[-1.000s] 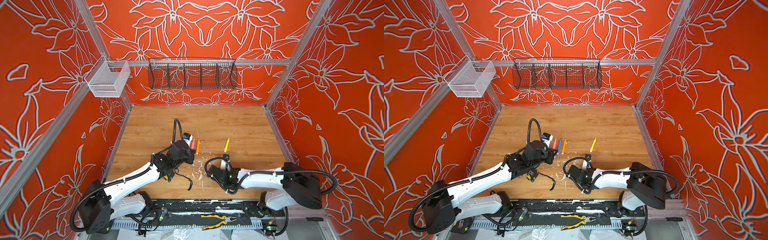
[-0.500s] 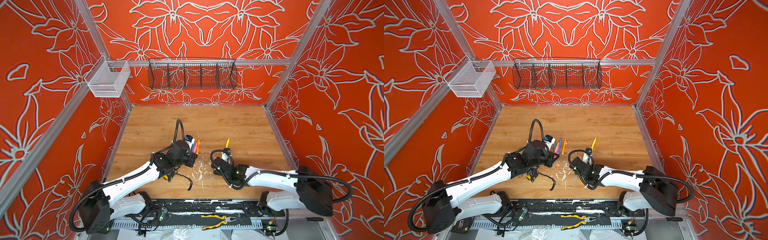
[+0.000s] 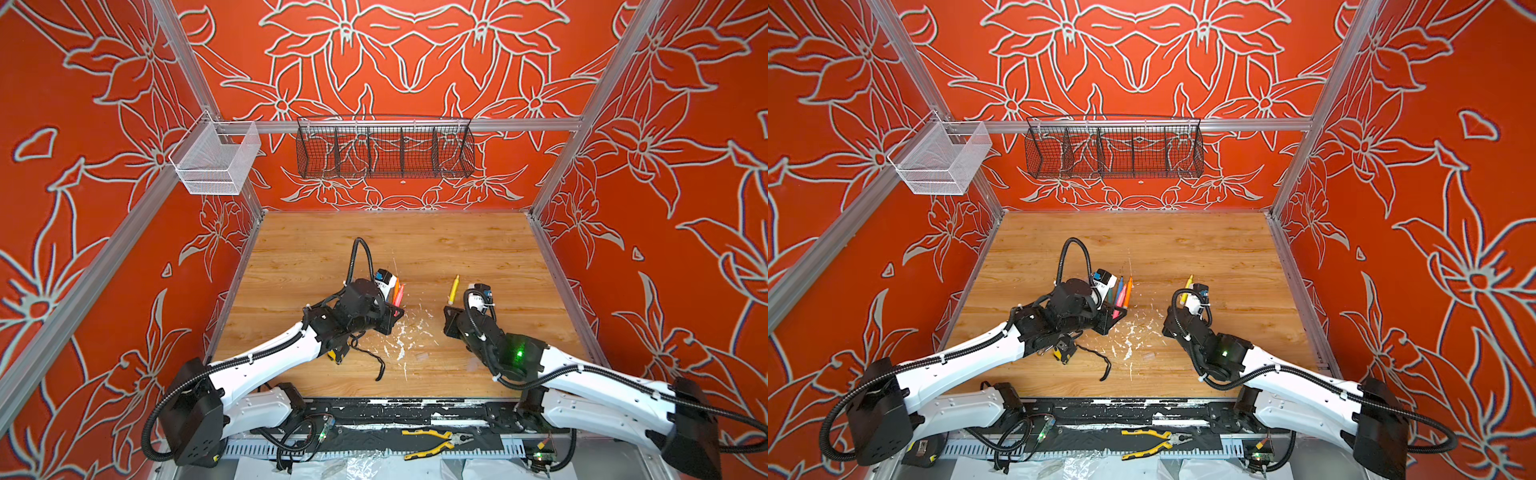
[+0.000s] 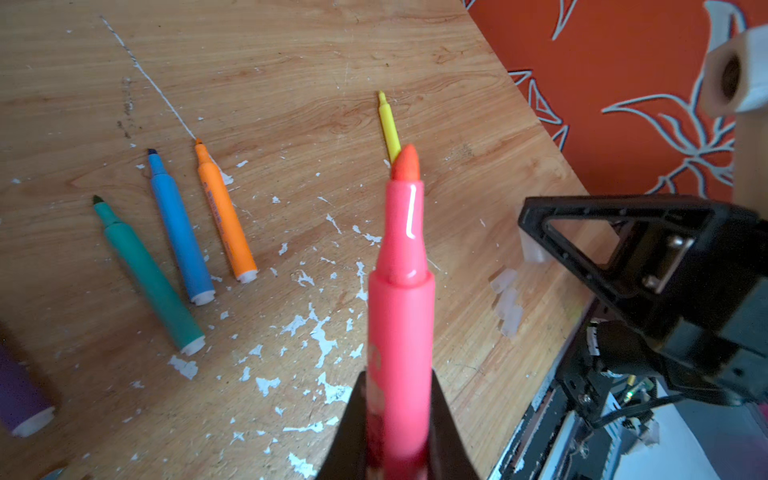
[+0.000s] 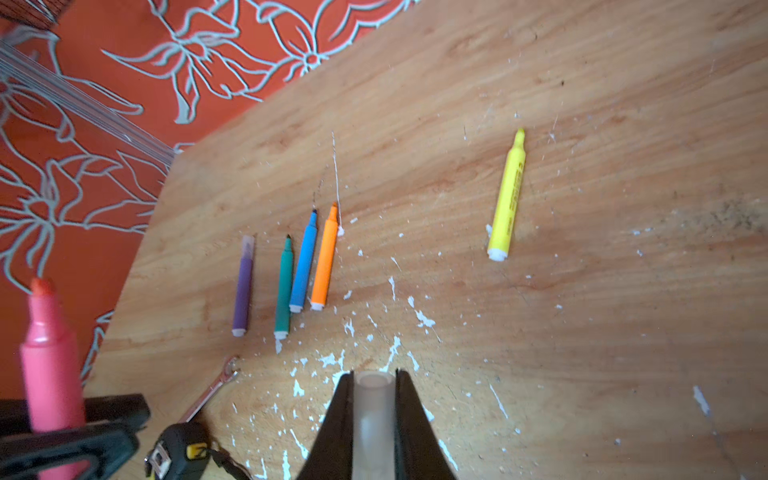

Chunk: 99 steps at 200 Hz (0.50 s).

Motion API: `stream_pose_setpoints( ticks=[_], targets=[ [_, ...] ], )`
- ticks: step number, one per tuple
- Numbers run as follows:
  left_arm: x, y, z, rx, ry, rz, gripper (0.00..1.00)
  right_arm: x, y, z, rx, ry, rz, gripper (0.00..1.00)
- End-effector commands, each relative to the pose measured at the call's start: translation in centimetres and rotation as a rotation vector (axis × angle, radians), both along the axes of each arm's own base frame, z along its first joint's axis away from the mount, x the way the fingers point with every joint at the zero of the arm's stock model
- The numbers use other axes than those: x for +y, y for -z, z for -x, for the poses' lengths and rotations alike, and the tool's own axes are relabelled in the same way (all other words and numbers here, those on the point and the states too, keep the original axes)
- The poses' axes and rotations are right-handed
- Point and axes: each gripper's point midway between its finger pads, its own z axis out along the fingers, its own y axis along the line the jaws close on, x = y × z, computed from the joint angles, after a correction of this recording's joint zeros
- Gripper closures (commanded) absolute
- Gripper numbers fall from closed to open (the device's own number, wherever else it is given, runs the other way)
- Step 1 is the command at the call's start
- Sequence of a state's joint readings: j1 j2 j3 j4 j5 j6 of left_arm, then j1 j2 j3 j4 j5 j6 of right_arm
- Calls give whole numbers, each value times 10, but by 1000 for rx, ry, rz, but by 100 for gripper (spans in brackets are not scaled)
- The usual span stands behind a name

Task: Insert the pens into the pen caps
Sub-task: 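Bring the held cap over the pink highlighter tip in the left gripper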

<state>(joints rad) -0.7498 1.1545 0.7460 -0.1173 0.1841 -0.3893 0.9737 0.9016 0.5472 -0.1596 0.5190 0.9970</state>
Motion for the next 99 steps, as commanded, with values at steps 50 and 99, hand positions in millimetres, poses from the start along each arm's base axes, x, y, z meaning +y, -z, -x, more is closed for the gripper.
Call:
stream_pose_setpoints(
  ticks=[50, 99],
  targets=[
    [-9, -15, 15, 25, 59, 127, 100, 4, -98, -4, -248, -34, -237, 93],
    [-18, -15, 19, 64, 91, 162, 100, 38, -137, 1, -350, -190, -394, 93]
  ],
)
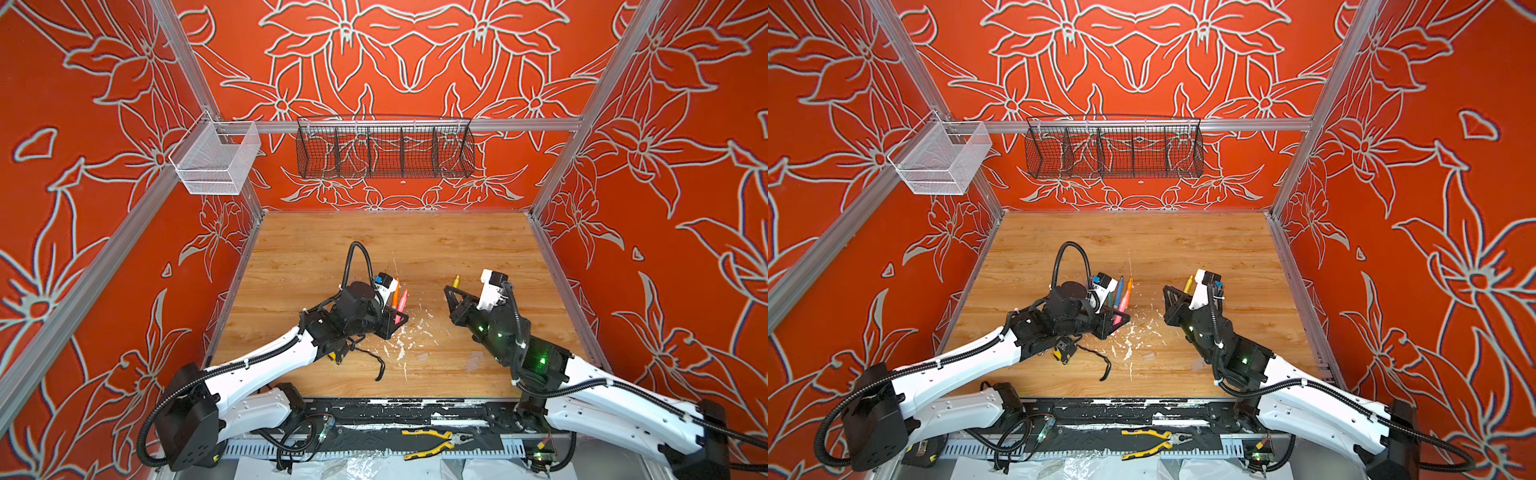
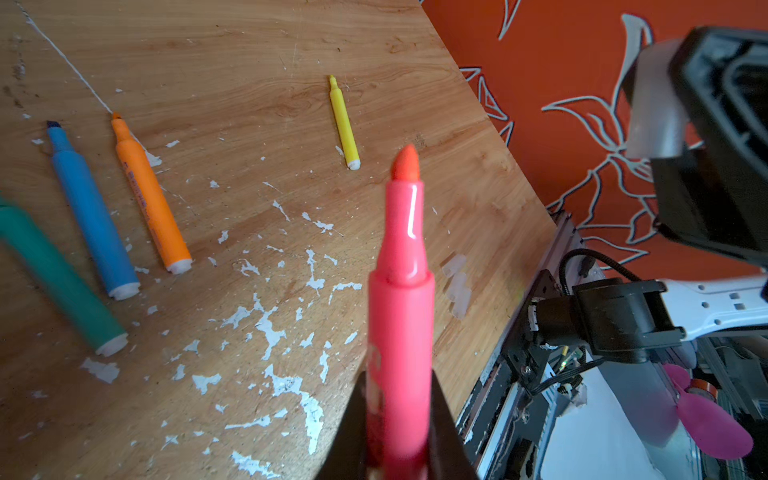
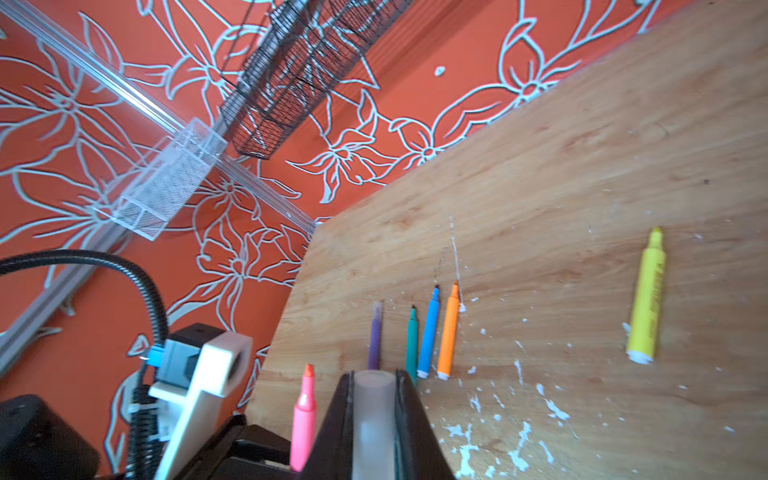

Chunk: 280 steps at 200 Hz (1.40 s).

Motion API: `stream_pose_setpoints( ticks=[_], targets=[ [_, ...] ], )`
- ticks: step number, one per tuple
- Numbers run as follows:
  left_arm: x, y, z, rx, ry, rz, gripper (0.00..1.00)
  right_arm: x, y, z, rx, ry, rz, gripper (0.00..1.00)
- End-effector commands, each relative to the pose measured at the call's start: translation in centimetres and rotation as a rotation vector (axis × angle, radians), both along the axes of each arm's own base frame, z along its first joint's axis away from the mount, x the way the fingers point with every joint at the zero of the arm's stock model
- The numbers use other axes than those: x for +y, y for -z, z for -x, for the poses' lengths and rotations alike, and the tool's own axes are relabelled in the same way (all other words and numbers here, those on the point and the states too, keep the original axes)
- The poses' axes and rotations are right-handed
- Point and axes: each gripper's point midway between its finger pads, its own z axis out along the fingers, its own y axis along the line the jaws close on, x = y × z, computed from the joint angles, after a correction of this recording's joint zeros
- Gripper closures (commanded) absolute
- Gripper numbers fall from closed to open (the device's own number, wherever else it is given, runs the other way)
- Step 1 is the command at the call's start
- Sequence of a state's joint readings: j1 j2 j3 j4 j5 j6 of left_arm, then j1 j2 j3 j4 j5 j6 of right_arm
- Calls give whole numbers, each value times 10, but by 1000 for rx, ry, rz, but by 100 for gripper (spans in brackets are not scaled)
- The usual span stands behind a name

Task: Insert the pens into the pen caps
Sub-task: 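Bring the held cap over the pink highlighter tip in the left gripper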

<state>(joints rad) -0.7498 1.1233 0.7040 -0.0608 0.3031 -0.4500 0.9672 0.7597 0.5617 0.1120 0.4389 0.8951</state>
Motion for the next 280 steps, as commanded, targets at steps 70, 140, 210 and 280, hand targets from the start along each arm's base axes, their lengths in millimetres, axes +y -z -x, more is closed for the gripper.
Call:
stream_pose_setpoints(
  ticks=[70, 140, 210, 280],
  targets=[
    [-24, -21, 12, 17, 98, 136, 100, 46, -53, -13, -186, -110, -140, 94],
    [-22, -31, 13, -14, 88, 146, 100, 55, -47, -24, -194, -88, -168, 94],
    [-17, -37, 15, -39, 79, 143, 100, 61, -35, -32, -173, -71, -157, 94],
    [-15, -37, 14, -49, 75, 135, 100, 71, -31, -35, -160, -84, -163, 94]
  ],
)
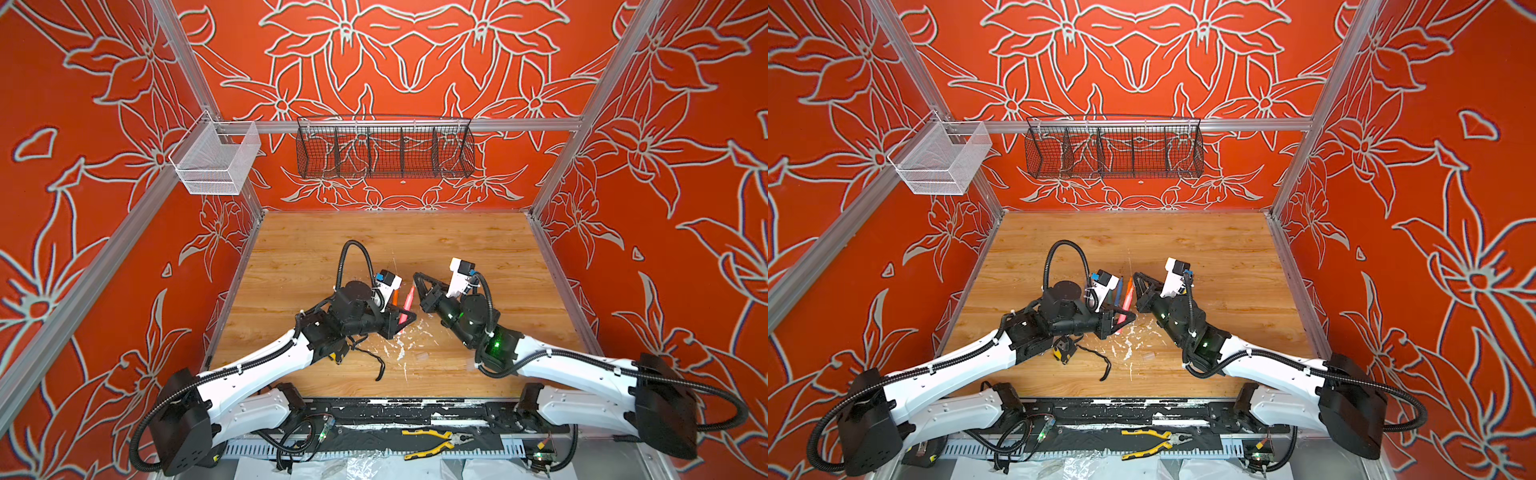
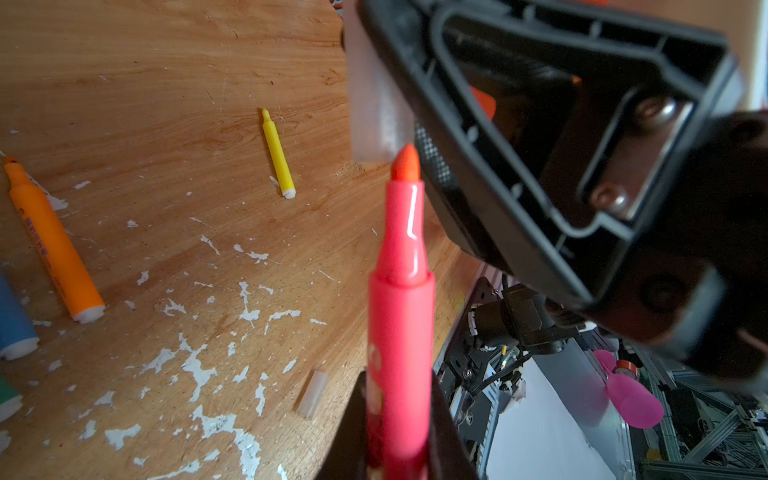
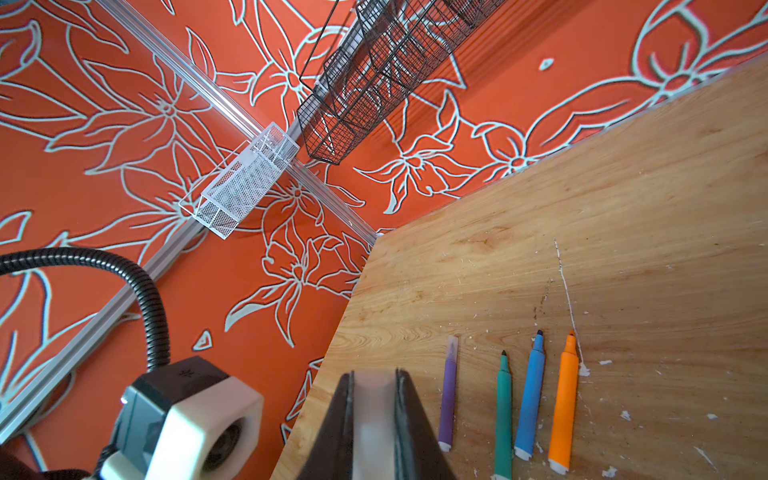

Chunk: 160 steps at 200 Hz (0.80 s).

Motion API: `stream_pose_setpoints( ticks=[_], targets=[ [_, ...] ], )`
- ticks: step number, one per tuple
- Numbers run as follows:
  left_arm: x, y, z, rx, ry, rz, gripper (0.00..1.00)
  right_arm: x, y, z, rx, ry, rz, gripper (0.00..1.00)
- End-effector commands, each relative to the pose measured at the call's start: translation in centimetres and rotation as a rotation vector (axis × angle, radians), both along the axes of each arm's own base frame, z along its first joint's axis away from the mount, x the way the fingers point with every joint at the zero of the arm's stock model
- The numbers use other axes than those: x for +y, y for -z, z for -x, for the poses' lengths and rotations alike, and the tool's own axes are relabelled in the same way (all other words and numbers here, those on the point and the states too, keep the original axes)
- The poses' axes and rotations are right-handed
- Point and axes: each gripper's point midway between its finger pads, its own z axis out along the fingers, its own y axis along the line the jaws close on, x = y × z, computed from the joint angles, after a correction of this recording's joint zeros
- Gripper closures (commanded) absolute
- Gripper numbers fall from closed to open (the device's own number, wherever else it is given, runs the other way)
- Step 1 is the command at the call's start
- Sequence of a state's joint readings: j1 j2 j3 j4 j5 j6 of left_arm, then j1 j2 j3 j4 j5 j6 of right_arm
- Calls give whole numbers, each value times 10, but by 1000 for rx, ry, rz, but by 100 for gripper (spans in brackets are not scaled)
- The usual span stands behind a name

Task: Insert the pens into the pen caps
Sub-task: 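Bring the held cap over the pink highlighter tip in the left gripper, then press the cap down onto the pink highlighter with the right gripper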

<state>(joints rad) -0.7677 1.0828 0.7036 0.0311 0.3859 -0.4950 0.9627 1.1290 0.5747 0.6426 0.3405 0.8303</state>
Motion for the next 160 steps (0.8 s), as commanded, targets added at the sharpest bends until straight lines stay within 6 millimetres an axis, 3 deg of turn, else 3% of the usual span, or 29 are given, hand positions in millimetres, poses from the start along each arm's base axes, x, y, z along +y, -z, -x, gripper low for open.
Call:
stream_pose_setpoints(
  ticks=[1, 121, 160],
  targets=[
    [1, -2, 2, -17, 4, -1, 100, 0, -24, -3, -32, 11, -73, 94],
    [-1, 2, 2, -11, 8, -3, 100, 3, -31, -4, -39, 5, -83, 94],
    [0, -1, -1, -29, 2, -10, 100, 6, -25, -1, -20, -21, -102, 95]
  ],
)
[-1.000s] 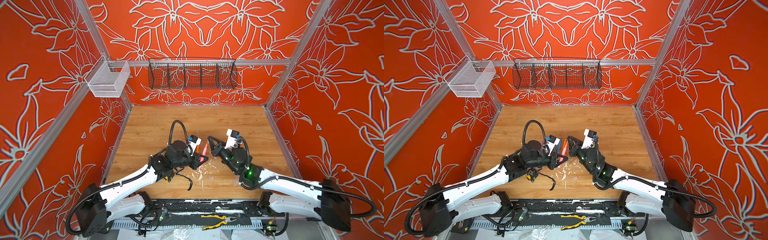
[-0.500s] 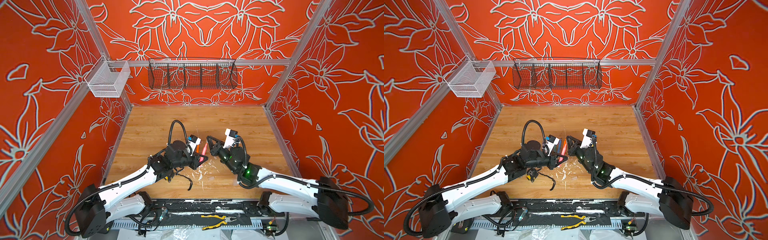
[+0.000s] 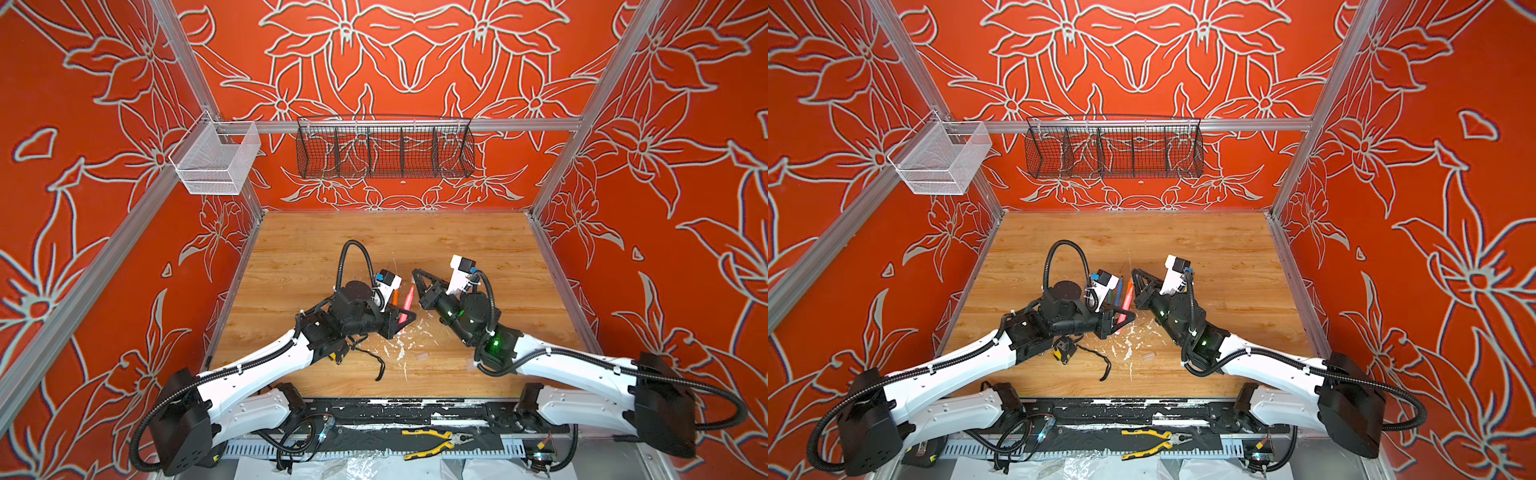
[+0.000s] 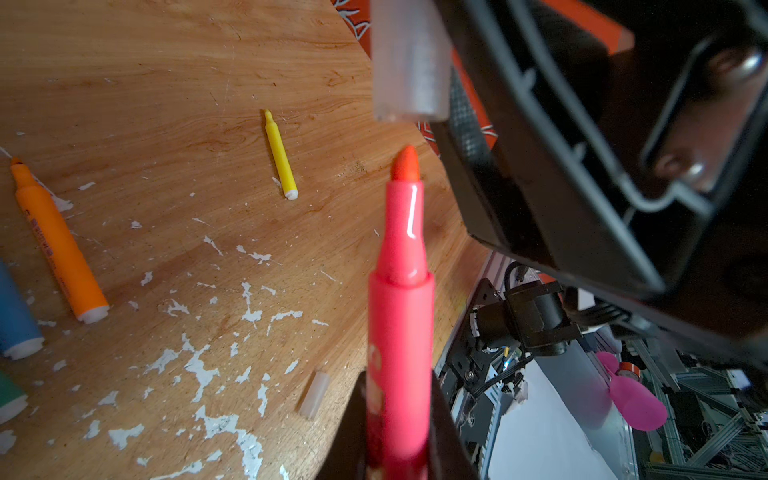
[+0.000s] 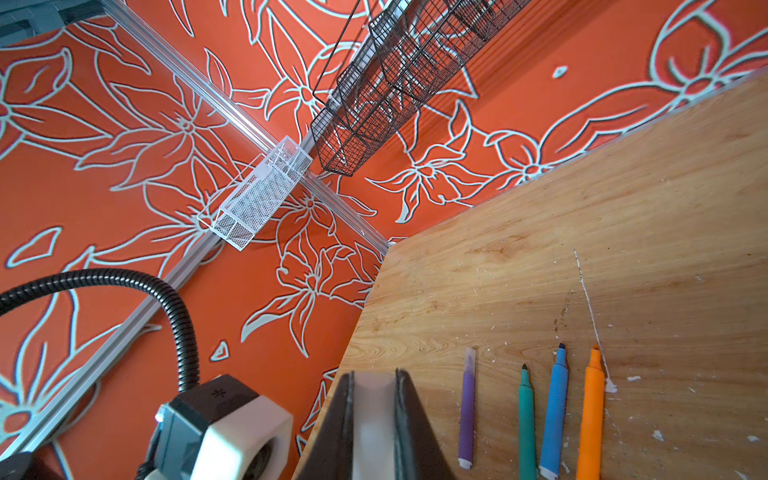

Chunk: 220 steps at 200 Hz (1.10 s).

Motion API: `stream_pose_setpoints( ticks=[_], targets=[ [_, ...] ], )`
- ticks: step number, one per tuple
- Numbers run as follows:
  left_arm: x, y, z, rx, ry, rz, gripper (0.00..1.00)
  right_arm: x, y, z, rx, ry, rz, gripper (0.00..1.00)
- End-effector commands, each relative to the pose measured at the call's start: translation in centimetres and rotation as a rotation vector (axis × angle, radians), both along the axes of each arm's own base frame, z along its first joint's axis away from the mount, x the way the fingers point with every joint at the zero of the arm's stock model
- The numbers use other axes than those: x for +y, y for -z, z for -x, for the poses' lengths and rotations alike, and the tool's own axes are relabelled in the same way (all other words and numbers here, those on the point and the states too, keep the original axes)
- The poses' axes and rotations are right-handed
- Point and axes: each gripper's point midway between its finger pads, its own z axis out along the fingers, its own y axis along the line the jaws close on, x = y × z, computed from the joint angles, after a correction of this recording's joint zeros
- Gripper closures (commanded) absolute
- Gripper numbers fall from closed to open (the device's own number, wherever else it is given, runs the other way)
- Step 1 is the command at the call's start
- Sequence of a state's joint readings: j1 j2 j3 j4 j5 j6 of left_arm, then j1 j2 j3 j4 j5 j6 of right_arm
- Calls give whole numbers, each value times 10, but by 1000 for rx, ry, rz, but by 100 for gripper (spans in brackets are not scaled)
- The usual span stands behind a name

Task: Insert the pens into the pen caps
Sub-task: 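Press the cap down onto the pink highlighter with the right gripper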

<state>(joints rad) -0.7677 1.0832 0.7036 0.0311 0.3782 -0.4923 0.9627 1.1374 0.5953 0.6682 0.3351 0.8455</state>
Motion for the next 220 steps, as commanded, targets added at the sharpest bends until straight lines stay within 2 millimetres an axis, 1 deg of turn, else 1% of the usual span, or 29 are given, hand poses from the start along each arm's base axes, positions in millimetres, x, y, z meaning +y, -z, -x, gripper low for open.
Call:
stream_pose_setpoints(
  ticks=[1, 40, 62, 103, 129, 170, 197, 220],
  targets=[
    [-1, -2, 0, -25, 8, -7, 100, 3, -12, 0, -7, -16, -59, 95],
    [2, -4, -6, -51, -20, -22, 100, 5, -2, 2, 23, -39, -66, 96],
    [4, -8, -8, -70, -34, -28, 100, 9, -1, 5, 31, -64, -75, 97],
    [5, -20, -15, -121, -51, -41, 100, 13, 7, 8, 54, -92, -82, 99],
    [4, -25, -20, -136, -66, -42, 100, 16, 4, 11, 44, -114, -78, 100],
    [1, -33, -23, -152, -66, -28, 100, 17, 6, 13, 30, -120, -63, 100],
    [0, -46, -27, -178, -71, -1, 100, 22, 1, 19, -26, -158, -56, 100],
    [-4, -60, -28, -225, -56, 41, 100, 21, -3, 28, -98, -189, -71, 100]
  ],
)
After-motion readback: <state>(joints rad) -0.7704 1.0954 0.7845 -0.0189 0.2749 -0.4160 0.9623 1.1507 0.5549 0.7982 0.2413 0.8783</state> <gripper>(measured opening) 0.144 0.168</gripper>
